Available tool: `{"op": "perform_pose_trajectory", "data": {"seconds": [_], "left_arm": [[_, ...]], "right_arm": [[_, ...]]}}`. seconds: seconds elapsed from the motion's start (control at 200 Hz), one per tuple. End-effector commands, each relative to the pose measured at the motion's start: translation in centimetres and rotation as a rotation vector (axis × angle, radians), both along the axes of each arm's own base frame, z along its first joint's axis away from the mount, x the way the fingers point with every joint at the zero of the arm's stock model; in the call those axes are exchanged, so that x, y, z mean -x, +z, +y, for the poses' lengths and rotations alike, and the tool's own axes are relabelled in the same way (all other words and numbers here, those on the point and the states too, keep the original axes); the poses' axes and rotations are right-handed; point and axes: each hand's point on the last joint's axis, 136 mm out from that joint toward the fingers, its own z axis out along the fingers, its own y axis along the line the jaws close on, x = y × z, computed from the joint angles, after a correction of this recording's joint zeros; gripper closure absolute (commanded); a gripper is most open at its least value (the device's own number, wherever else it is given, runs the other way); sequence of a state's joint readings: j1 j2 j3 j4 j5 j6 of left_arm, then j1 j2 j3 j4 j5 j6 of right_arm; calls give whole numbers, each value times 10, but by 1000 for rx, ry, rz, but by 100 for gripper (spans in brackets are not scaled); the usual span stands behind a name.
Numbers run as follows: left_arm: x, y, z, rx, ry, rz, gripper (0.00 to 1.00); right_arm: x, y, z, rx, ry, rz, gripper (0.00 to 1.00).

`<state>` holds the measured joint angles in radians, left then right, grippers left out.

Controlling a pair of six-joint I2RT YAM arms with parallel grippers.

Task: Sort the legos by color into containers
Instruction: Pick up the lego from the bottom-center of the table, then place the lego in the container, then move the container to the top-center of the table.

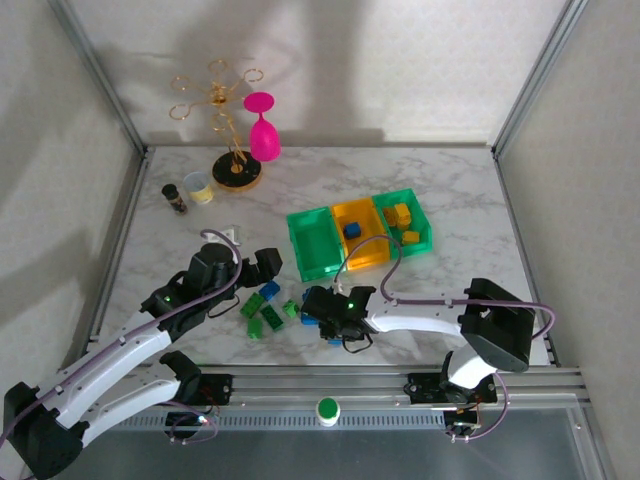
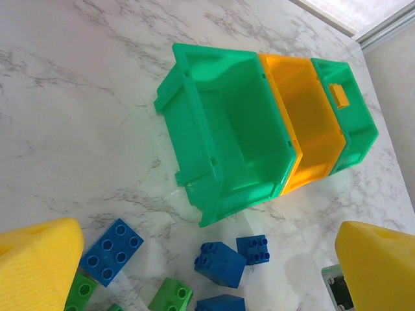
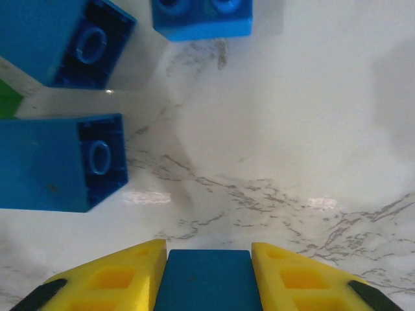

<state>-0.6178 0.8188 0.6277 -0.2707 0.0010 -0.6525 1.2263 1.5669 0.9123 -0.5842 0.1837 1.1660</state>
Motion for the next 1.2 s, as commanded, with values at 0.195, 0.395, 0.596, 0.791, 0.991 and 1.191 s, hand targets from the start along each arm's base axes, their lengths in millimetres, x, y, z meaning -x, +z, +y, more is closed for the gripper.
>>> {"op": "perform_pose_trajectory", "data": {"seconds": [0.195,0.395,0.596,0.791,0.991,1.191], "left_arm": [[-10,14,-4,40,15,-36,0],[-23,11,-14,40,17,-28,0],[-40,-12,-25,41,37,31,0],[-53,-25,-34,39,46,45,1],[-67,-48,-44,-14,41,89,11],[-80,-66,-64,-38,-9,119,26]], "right_arm": [[-63,77,-24,21,-14,-210,77],[-121,108,-63,53,-55,-310,76],[-181,105,-72,24,-47,-353,75],[-232,93,-80,13,-83,-364,75],[-265,73,-79,54,-69,-339,75],[-276,59,-76,67,-61,-329,74]]}}
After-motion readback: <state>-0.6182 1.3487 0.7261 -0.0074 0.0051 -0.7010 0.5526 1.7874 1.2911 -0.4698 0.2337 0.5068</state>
